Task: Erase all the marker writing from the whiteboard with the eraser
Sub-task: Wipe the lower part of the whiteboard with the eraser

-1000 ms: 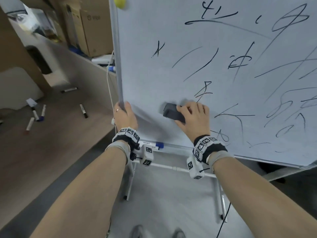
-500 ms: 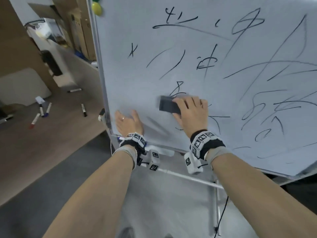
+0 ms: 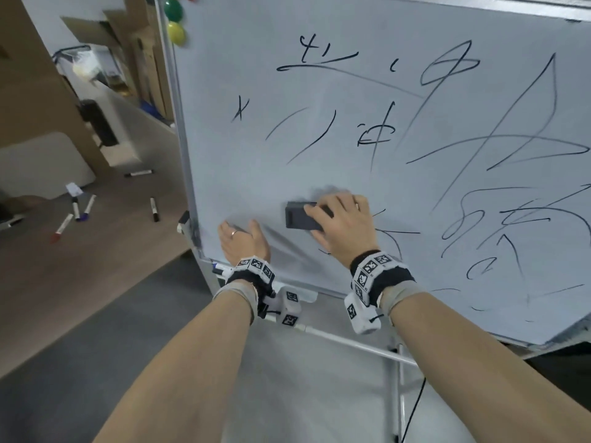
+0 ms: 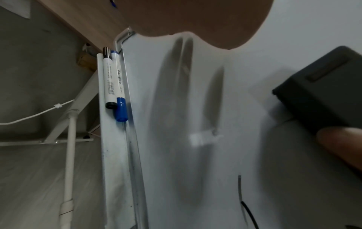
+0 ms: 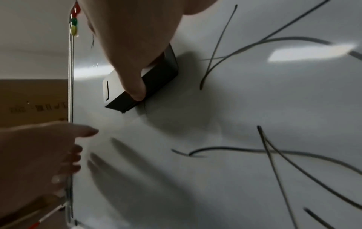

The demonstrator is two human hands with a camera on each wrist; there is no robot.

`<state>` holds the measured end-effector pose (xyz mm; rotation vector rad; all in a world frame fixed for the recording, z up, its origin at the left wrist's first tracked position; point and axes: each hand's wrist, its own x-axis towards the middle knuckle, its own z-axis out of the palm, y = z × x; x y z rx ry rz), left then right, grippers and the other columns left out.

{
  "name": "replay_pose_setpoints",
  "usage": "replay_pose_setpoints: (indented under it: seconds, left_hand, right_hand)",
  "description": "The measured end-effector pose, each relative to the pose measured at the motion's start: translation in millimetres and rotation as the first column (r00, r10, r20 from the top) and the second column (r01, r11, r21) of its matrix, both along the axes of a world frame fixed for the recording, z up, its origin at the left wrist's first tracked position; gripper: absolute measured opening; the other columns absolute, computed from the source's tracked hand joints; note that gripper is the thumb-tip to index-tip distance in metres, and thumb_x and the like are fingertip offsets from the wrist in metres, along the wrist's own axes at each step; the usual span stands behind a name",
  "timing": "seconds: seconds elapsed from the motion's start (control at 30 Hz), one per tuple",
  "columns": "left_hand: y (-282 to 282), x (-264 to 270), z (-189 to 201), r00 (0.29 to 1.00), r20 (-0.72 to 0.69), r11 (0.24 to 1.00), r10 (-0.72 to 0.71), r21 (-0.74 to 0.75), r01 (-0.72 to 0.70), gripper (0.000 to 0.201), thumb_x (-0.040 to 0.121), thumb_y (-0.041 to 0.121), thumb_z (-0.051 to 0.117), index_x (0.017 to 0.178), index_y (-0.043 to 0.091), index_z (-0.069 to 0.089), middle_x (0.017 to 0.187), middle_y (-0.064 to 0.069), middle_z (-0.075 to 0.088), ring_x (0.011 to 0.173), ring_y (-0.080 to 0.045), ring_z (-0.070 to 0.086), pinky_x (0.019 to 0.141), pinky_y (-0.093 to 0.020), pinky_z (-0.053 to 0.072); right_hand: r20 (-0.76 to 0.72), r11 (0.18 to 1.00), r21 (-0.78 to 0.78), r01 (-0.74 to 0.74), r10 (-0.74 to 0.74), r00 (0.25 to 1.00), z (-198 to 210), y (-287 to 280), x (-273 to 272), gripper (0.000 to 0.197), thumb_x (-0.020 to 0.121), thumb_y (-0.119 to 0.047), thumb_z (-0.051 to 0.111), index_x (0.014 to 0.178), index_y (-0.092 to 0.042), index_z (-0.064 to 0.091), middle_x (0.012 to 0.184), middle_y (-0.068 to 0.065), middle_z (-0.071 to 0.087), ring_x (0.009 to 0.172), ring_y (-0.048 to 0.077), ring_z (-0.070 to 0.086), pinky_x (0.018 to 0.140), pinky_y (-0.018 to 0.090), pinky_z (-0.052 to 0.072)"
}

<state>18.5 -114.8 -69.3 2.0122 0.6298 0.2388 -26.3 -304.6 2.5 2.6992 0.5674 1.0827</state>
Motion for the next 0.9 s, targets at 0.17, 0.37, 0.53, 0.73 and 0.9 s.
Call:
replay_pose_setpoints:
  seconds: [0.17,0.37,0.53,0.73,0.9]
  left_hand:
    - [3,-3,-5,0.996,-0.054,0.996,-0.065,-0.07,0.062,0.073,0.101,0.043,0.043,0.156,0.004,0.016,0.164,-0.014,0.015,0.15,-0.031,0.019,0.123,-0.044,0.017]
    - [11,-9,-18,0.985,-0.101,0.979,-0.14,-0.16,0.123,0.072,0.102,0.034,0.045,0.157,0.004,0.009,0.165,-0.014,0.008,0.149,-0.033,0.021,0.12,-0.04,0.017]
    - [16,-9,-25,0.988,-0.085,0.977,-0.132,-0.181,0.115,0.078,0.099,0.039,0.048,0.158,0.008,0.006,0.165,-0.01,0.008,0.148,-0.035,0.024,0.121,-0.044,0.022]
    - [5,-12,-15,0.974,-0.131,0.967,-0.183,-0.204,0.154,0.082,0.1,0.053,0.041,0.159,0.012,0.001,0.166,-0.009,-0.001,0.151,-0.033,0.015,0.121,-0.045,0.014]
    - [-4,-2,-4,0.98,-0.162,0.953,-0.117,-0.296,0.065,0.083,0.099,0.06,0.037,0.159,0.013,0.004,0.166,-0.011,0.002,0.148,-0.038,0.017,0.121,-0.046,0.014]
  right_hand:
    - [0.169,0.972,0.223,0.08,-0.119,0.978,64,-1,15,0.037,0.082,-0.04,0.068,0.116,-0.026,0.067,0.113,0.0,0.064,0.101,0.026,0.049,0.086,0.041,0.032]
    - [0.074,0.987,0.125,0.098,-0.108,0.991,23,16,7,0.038,0.078,-0.037,0.074,0.114,-0.027,0.067,0.108,0.002,0.063,0.1,0.028,0.051,0.086,0.042,0.033]
    - [-0.066,0.974,0.109,0.198,-0.192,0.979,-13,15,-13,0.041,0.077,-0.043,0.077,0.115,-0.03,0.067,0.105,0.001,0.063,0.104,0.028,0.052,0.091,0.043,0.031]
    - [-0.007,0.974,0.117,0.196,-0.197,0.98,11,15,-10,0.043,0.077,-0.038,0.076,0.117,-0.028,0.066,0.108,0.001,0.062,0.103,0.026,0.049,0.092,0.041,0.031]
    - [0.037,0.958,0.193,0.213,-0.224,0.974,35,12,2,0.041,0.077,-0.037,0.075,0.116,-0.027,0.066,0.112,0.001,0.063,0.099,0.028,0.055,0.091,0.041,0.033]
